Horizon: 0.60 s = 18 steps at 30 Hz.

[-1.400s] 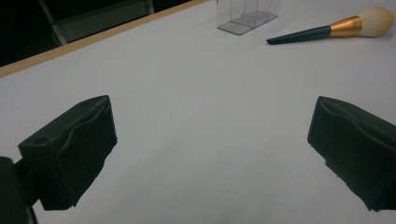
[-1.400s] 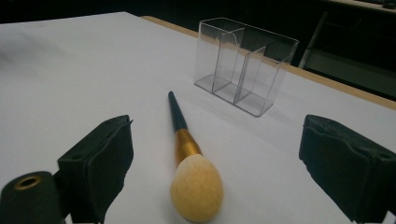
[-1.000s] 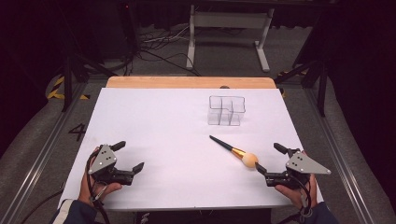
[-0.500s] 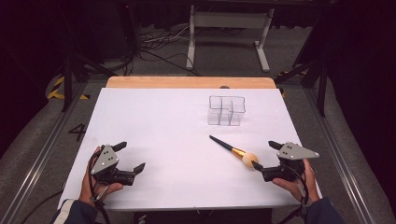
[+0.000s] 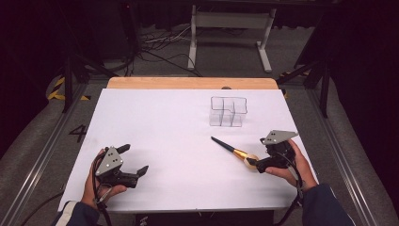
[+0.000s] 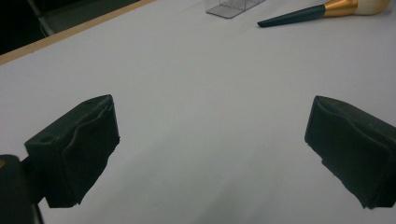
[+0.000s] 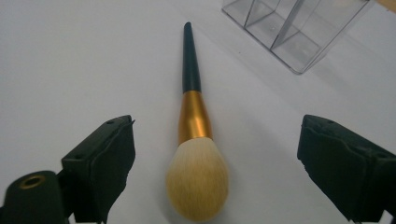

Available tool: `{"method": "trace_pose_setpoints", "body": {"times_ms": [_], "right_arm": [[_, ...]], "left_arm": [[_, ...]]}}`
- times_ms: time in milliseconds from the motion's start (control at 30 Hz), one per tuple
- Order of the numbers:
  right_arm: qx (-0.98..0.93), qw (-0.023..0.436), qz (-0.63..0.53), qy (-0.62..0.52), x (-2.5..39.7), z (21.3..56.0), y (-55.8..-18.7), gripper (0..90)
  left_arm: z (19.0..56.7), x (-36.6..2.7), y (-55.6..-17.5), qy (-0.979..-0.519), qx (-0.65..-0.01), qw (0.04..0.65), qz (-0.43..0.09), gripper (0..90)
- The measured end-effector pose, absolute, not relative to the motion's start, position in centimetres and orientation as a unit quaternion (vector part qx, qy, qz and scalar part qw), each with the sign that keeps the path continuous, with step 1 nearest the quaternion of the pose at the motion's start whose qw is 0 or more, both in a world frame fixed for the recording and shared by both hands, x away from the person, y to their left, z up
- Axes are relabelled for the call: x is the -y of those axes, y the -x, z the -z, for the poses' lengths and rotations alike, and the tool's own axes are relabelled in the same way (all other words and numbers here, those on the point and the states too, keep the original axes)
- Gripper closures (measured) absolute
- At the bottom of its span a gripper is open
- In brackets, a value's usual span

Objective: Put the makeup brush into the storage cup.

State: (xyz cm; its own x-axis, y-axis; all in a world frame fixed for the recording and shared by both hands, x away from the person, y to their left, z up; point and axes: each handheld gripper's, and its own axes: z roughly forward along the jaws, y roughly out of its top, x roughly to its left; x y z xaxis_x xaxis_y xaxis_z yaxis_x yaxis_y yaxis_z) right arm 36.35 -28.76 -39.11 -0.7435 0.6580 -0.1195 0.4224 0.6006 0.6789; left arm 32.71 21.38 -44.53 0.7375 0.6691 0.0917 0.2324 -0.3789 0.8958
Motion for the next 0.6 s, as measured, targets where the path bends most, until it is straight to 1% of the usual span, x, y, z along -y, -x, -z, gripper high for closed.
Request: {"method": "trace_pose_setpoints", "body": {"times_ms": [133, 167, 200, 300, 433, 467, 500, 533, 600], "right_arm": [[-0.885, 0.168, -0.299, -0.315, 28.1, 39.2, -37.2, 13.3], [-0.888, 0.151, -0.285, -0.327, 27.8, 39.0, -37.8, 14.0], [-0.888, 0.151, -0.285, -0.327, 27.8, 39.0, -37.8, 14.0], [-0.904, 0.103, -0.235, -0.342, 26.3, 38.8, -39.2, 15.7], [-0.911, 0.098, -0.208, -0.342, 25.3, 38.9, -39.9, 17.3], [-0.915, 0.083, -0.189, -0.346, 24.7, 39.1, -40.5, 19.2], [-0.917, 0.087, -0.171, -0.351, 24.4, 39.3, -40.9, 23.0], [-0.917, 0.085, -0.156, -0.357, 24.2, 39.5, -41.2, 24.7], [-0.917, 0.081, -0.146, -0.362, 24.0, 39.6, -41.5, 25.0]], "left_arm": [[44.6, -21.2, -32.7, -0.801, -0.282, 0.479, -0.223, 3.8], [44.6, -21.2, -32.7, -0.801, -0.283, 0.478, -0.225, 4.0], [44.6, -21.1, -32.7, -0.801, -0.283, 0.475, -0.229, 4.0], [44.7, -20.8, -32.6, -0.805, -0.28, 0.471, -0.229, 4.2], [44.7, -20.7, -32.6, -0.807, -0.277, 0.469, -0.229, 4.3], [44.7, -20.7, -32.6, -0.807, -0.276, 0.469, -0.228, 4.4], [44.8, -20.6, -32.6, -0.808, -0.275, 0.469, -0.227, 4.4], [44.8, -20.6, -32.6, -0.808, -0.275, 0.47, -0.227, 4.4], [44.8, -20.6, -32.6, -0.808, -0.275, 0.47, -0.226, 4.5]]}}
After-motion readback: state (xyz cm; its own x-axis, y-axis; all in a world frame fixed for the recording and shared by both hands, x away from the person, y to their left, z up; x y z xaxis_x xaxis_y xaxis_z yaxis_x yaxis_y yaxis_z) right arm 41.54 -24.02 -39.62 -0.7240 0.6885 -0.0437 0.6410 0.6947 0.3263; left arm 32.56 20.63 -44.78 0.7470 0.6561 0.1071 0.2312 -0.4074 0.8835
